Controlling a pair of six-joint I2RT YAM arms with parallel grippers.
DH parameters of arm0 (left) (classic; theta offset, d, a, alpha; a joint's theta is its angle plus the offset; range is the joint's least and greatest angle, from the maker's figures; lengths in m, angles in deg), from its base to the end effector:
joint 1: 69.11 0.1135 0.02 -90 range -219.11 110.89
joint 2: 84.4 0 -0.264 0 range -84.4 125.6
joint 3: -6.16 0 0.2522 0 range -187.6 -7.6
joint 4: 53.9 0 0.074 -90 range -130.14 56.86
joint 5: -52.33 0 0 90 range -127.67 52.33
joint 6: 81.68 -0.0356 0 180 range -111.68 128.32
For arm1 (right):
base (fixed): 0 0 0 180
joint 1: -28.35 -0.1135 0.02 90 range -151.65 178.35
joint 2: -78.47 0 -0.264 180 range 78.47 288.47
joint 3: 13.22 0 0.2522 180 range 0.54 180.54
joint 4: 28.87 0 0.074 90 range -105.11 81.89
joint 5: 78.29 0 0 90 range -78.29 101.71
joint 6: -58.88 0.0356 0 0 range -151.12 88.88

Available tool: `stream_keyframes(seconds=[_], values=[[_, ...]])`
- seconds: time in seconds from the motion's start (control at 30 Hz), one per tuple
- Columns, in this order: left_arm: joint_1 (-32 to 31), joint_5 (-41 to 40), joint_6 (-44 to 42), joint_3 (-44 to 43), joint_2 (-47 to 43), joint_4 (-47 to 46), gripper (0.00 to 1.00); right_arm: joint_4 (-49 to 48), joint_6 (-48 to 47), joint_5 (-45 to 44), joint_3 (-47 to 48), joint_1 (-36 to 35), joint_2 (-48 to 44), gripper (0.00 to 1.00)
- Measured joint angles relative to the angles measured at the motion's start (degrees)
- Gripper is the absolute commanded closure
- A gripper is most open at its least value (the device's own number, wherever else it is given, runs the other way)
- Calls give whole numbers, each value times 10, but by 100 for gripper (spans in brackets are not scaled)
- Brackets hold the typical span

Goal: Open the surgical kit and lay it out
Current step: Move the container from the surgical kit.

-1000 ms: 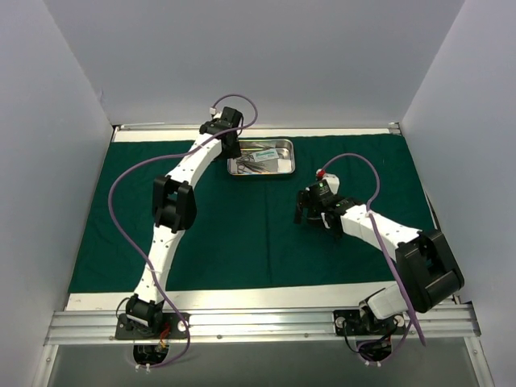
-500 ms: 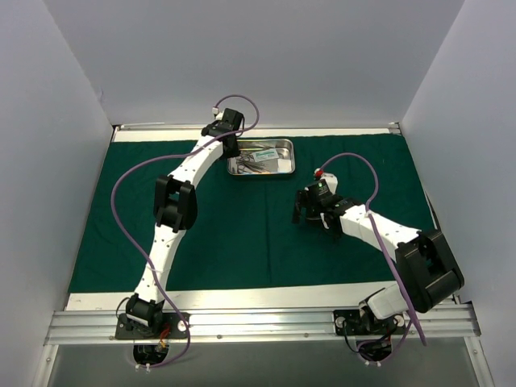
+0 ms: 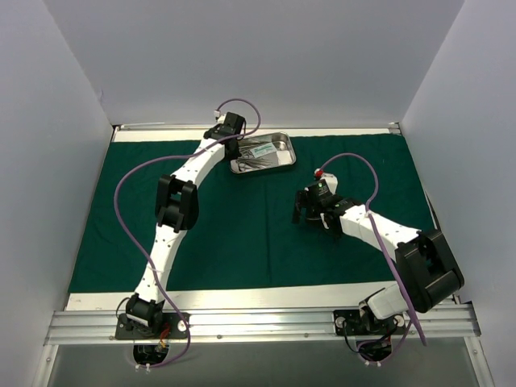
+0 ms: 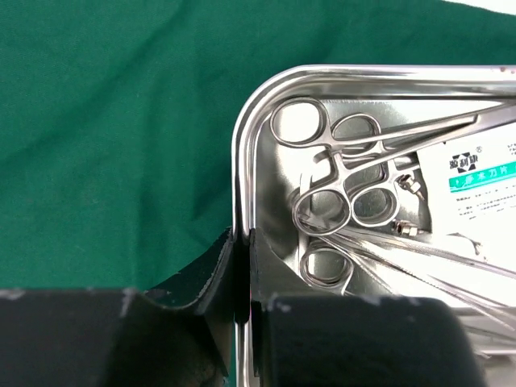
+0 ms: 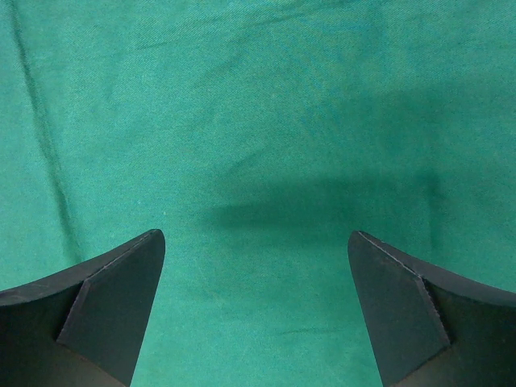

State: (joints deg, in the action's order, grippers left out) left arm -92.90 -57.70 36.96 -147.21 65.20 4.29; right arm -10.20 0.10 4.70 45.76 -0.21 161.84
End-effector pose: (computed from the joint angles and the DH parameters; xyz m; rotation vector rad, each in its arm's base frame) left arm 0.5191 -0.2155 0.1763 -0.2411 2.4289 0.0407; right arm 0.2648 0.1392 0.1969 0.1168 2.3440 0.3830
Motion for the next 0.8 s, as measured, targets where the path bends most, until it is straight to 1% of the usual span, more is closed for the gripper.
stream_keyframes(seconds=[0.17,0.27,0.5,0.63,0.8], values=[[0,-11,9,44,-22,-30,92,0,0,0,0,0,0,8],[2,-25,27,98,-51,-45,93,0,0,0,0,0,0,8],[31,-57,116,284,-164,-54,94,-1,0,0,-8,0,0,8],[73,-74,187,401,-238,-57,93,-4,0,0,-15,0,-6,8],[131,-94,273,525,-321,-51,90,-13,0,2,-25,-1,-16,8]])
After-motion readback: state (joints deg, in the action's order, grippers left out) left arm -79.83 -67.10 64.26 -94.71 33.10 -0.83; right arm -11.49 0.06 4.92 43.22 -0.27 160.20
